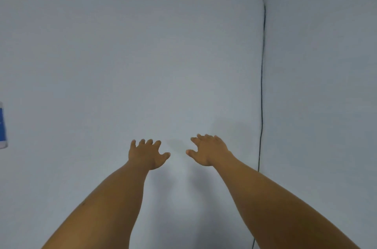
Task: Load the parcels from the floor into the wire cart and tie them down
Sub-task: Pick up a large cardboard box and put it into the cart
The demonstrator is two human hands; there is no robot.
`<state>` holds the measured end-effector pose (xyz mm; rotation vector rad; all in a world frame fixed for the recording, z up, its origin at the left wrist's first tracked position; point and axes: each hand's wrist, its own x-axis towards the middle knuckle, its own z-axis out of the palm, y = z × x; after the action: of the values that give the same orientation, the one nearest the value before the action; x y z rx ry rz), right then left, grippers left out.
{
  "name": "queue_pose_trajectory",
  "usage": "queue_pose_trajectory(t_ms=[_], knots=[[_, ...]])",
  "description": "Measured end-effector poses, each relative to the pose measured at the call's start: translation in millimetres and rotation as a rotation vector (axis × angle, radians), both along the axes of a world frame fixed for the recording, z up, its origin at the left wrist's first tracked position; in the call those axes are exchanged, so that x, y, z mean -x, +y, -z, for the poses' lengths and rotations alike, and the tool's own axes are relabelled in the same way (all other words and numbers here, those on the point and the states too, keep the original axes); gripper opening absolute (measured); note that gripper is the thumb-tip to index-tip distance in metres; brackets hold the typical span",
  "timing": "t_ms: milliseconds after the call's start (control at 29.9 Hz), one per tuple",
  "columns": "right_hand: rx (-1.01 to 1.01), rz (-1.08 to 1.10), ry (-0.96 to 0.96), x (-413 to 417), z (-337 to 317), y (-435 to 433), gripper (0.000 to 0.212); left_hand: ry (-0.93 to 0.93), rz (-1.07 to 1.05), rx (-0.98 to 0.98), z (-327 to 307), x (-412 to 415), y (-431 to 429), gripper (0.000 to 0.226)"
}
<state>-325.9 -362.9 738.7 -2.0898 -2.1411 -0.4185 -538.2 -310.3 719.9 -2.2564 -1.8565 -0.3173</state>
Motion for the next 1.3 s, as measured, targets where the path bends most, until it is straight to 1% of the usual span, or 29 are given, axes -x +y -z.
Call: queue_pose_trajectory(t_ms=[167,301,434,568,668,768,801,968,1135,1235,1302], knots=[[-0.018,-0.045,0.009,41.7,-3.6,61.9,0.07,-0.009,-0.046,-0.041,-8.9,39.8,44.9,0.076],[-0.012,-0.078,0.009,65.9,5.0,116.4,0.07,0.033,-0.074,-0.031,-5.3,58.1,88.0,0.077],[-0.024,-0.079,0.006,69.8,8.8,172.1,0.07,0.051,-0.046,-0.036,-0.4,57.6,139.0,0.078],[-0.033,-0.054,0.016,50.4,6.2,219.8,0.07,0.089,0.043,-0.043,3.7,30.4,191.7,0.078],[-0.063,0.012,0.014,12.7,-0.1,245.0,0.07,0.103,0.152,-0.054,-1.4,-18.3,226.2,0.077],[-0.1,0.124,0.007,-43.4,-9.7,256.9,0.071,0.08,0.288,-0.078,-5.0,-85.6,255.4,0.077],[-0.102,0.142,0.003,-53.8,-12.2,257.4,0.071,0.071,0.305,-0.073,-5.5,-96.9,260.6,0.077],[-0.079,0.39,0.025,-160.2,-4.9,231.7,0.071,0.009,0.493,-0.05,2.0,-204.4,290.0,0.073],[-0.09,0.662,0.107,-255.0,5.4,187.5,0.07,0.044,0.741,-0.04,4.3,-332.7,280.2,0.074],[-0.099,0.798,0.105,-289.0,12.5,173.2,0.071,0.055,0.887,-0.067,6.4,-399.9,266.1,0.075],[-0.107,0.886,0.095,-306.4,14.9,165.9,0.071,0.039,0.94,-0.081,7.1,-435.7,265.7,0.076]])
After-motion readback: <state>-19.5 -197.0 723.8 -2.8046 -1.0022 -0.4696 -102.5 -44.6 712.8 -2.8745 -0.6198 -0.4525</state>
